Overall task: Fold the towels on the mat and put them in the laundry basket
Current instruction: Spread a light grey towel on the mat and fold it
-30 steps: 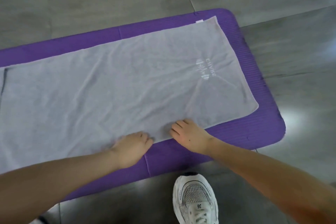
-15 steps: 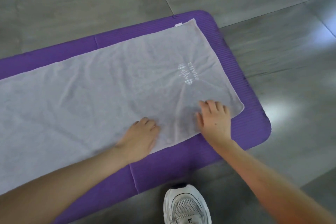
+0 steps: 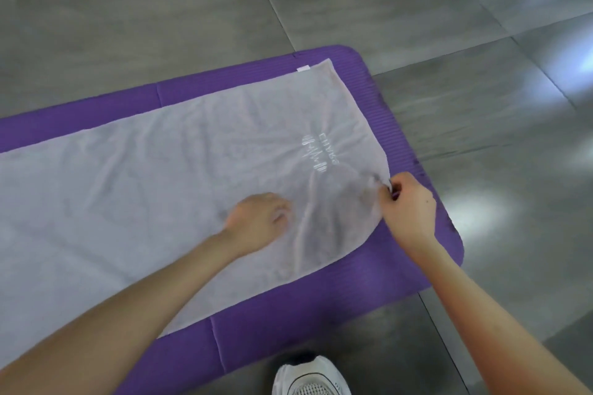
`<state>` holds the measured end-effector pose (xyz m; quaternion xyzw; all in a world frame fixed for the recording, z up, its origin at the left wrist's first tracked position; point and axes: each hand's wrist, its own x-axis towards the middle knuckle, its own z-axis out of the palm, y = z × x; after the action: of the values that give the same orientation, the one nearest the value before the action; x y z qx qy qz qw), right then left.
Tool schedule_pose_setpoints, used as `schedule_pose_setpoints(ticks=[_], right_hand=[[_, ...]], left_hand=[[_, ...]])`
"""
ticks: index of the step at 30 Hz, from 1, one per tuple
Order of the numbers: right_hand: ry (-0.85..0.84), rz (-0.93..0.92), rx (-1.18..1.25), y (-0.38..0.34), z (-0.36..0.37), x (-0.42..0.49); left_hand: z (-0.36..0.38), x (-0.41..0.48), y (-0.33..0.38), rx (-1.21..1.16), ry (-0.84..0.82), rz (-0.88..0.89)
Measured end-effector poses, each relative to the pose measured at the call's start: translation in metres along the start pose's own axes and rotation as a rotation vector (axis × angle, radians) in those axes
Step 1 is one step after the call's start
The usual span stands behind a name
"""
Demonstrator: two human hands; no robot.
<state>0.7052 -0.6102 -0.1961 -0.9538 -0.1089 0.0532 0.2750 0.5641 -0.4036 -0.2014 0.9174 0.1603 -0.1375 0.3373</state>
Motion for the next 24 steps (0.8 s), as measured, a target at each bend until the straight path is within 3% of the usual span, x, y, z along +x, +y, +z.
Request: schedule_pose_setpoints(ticks=[2,4,7,12,15,18,21,24], right_hand=[[-0.003,-0.172,0.063,-0.048,0.003,-0.012],[-0.040,-0.345,0.119,-0.095,0.013,-0.030],[-0.110,-0.589,0.214,-0.157,0.036,-0.069],[-0.347,-0.890,0.278,-0.208,0.079,-0.143],[-0.500,-1.042,0.059,-0.206,0.106,-0.164],[-0.680,-0.987,-0.171,-0.205,0.131,-0.147],[-0.409,-1.015,-0.129,-0.223,0.160,-0.109],[-0.433,-1.260,-0.136,-0.247,0.187,-0.073]], left_hand=[[-0.027,-0.011,-0.011,-0.440,0.136,-0.313],[-0.055,-0.029,-0.025,-0.929,0.128,-0.559],[-0.086,-0.066,-0.051,-1.239,0.104,-0.697],[-0.098,-0.120,-0.090,-1.277,0.199,-0.839],[-0.084,-0.141,-0.109,-1.159,0.174,-0.896],[-0.059,-0.148,-0.123,-1.052,0.179,-0.939],[-0.043,-0.147,-0.137,-0.914,0.269,-0.917],[-0.039,-0.145,-0.139,-0.718,0.354,-0.843]])
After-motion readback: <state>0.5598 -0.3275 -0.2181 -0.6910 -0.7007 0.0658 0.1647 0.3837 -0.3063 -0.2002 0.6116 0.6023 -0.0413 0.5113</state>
